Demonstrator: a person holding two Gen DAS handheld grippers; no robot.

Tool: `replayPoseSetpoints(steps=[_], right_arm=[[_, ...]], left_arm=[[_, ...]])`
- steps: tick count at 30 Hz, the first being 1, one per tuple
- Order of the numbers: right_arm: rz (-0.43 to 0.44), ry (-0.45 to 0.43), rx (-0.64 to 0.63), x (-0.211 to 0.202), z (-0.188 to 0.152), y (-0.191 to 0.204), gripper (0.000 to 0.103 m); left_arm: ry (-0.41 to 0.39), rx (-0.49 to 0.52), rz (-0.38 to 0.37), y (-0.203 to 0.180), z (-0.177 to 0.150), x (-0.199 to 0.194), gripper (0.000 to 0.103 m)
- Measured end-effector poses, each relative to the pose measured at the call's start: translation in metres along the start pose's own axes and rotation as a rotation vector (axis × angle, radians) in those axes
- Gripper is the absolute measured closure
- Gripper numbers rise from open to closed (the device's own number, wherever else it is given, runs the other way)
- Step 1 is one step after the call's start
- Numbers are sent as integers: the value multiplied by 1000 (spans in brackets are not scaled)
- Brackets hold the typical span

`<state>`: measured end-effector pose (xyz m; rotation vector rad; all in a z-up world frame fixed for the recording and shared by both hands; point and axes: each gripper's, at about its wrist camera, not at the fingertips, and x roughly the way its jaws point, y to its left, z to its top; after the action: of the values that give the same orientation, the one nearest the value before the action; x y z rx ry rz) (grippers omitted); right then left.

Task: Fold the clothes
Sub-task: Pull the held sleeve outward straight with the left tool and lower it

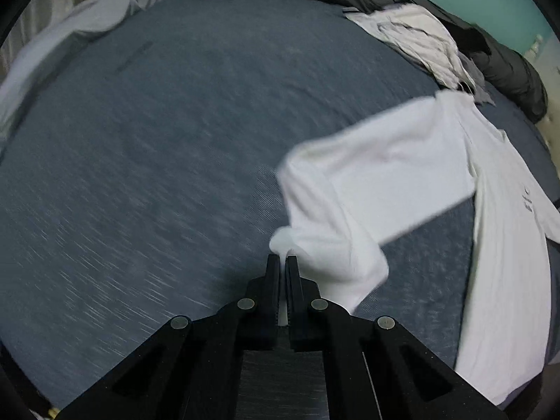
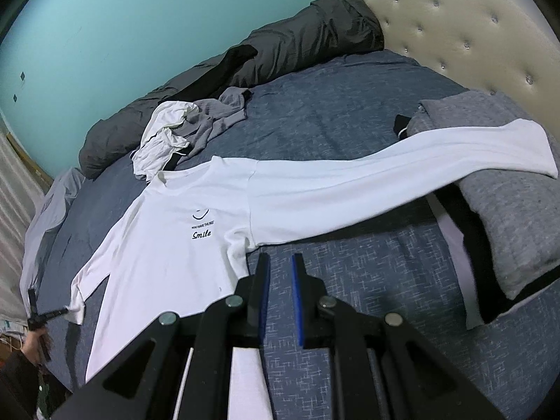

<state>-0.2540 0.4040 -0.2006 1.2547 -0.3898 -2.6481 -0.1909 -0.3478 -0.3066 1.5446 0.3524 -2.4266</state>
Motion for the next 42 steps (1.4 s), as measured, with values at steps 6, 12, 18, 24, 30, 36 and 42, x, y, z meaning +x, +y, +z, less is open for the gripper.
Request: replayPoseSetpoints(steps=[6, 12, 18, 24, 30, 36, 42], right_arm=[[-10, 17, -10, 8, -1, 12, 92], [-20, 35, -34, 19, 1, 27, 92], [-24, 48, -74, 30, 2, 50, 92], [-30, 77, -104, 44, -4, 69, 92], [-32, 114, -136, 60, -10, 86, 92], [-18, 128, -159, 64, -16, 95, 92], [-2, 132, -163, 65, -23, 100, 92]], left_arm=[[-17, 17, 88, 35, 30, -15, 100], [-19, 2, 129, 65, 63, -13, 100], [-16, -10, 170, 97, 91, -6, 100], [-14, -40, 201, 129, 116, 2, 100], [-6, -46, 213, 130, 121, 19, 100], [-18, -83, 196, 137, 114, 18, 80], [-23, -152, 158, 149, 93, 21, 63]])
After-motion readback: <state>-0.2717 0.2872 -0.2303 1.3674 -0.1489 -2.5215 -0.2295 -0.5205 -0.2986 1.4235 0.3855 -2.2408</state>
